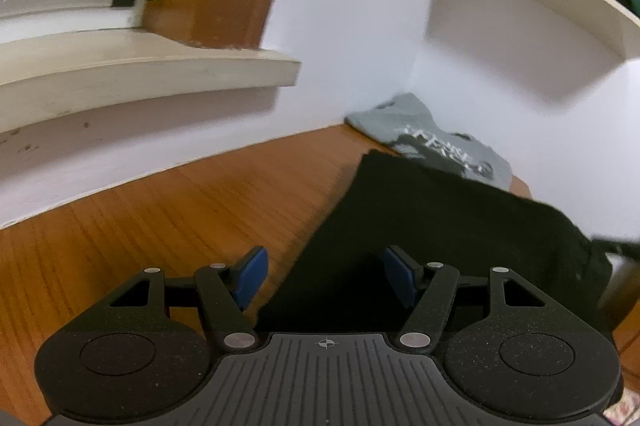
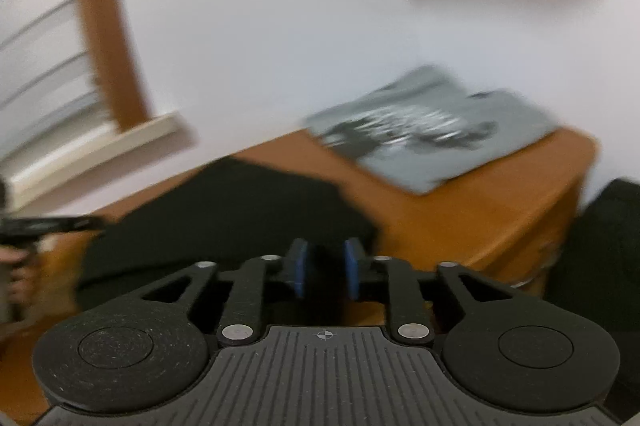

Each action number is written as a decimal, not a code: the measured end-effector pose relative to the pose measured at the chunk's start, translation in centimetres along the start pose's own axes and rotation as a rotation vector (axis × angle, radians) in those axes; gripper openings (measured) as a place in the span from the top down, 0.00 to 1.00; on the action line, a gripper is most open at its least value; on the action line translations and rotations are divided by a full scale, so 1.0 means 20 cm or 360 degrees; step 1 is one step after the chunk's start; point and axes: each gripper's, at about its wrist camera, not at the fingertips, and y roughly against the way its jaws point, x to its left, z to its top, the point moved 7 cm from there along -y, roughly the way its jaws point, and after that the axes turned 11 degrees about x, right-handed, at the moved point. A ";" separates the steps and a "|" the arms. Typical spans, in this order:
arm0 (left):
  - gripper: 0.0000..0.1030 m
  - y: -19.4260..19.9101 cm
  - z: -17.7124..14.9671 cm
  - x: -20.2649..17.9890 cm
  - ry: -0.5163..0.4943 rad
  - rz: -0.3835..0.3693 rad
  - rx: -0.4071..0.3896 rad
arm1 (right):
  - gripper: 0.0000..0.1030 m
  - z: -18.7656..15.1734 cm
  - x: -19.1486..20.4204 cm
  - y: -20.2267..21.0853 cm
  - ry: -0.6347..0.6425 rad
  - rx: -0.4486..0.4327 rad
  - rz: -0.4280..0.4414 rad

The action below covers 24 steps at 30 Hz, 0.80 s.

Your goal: Fold clothes

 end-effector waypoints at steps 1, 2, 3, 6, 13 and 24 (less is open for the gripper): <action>0.33 0.01 0.00 0.01 0.0003 0.0005 -0.0006 | 0.66 -0.03 0.04 0.00 -0.0014 0.0029 0.0059; 0.32 0.01 0.00 0.02 0.0008 0.0009 -0.0009 | 0.65 -0.05 0.08 0.00 -0.0029 0.0057 0.0117; 0.32 0.02 0.01 0.03 0.0014 0.0013 -0.0011 | 0.65 -0.08 0.11 0.01 -0.0058 0.0092 0.0161; 0.32 0.02 0.01 0.05 0.0030 0.0023 -0.0013 | 0.65 -0.17 0.18 0.01 -0.0152 0.0200 0.0285; 0.32 0.00 0.00 0.04 0.0022 0.0014 0.0006 | 0.64 -0.30 0.29 -0.05 -0.0281 0.0344 0.0426; 0.32 -0.03 -0.04 0.05 -0.0003 -0.0010 0.0055 | 0.96 -0.21 0.35 0.16 -0.0127 0.0089 0.0374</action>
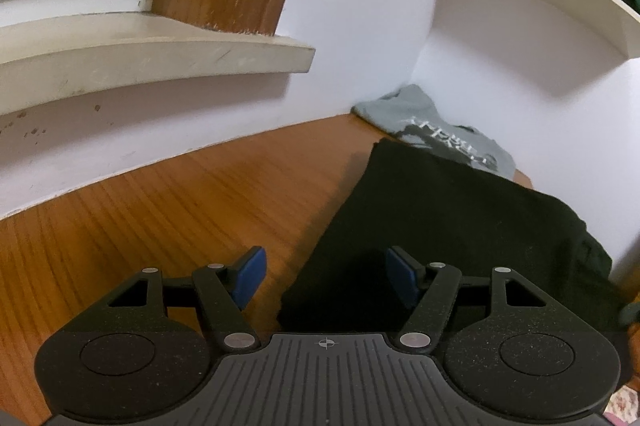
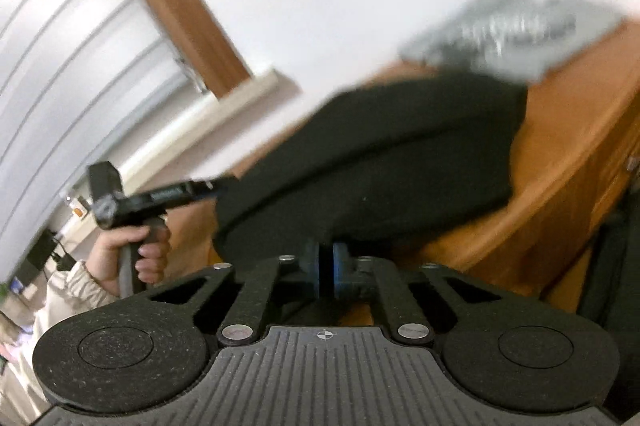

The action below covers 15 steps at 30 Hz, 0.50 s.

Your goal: Fold clothes

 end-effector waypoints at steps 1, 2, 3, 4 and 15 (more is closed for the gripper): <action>0.32 0.00 0.00 0.00 0.0001 -0.0001 0.0003 | 0.96 0.01 0.03 0.06 0.0036 -0.0028 -0.0006; 0.32 0.00 0.00 0.00 0.0002 -0.0005 0.0006 | 0.96 0.01 0.03 0.08 0.0047 -0.0032 -0.0019; 0.32 -0.01 0.00 0.01 0.0004 -0.0010 0.0011 | 0.96 0.01 0.03 0.10 0.0055 -0.0033 -0.0033; 0.32 -0.01 0.00 0.01 0.0005 -0.0014 0.0016 | 0.96 0.00 0.03 0.12 0.0063 -0.0034 -0.0047; 0.55 -0.03 -0.05 -0.03 -0.0031 -0.0233 0.0122 | 0.55 -0.07 -0.04 -0.04 -0.0082 0.0150 0.0034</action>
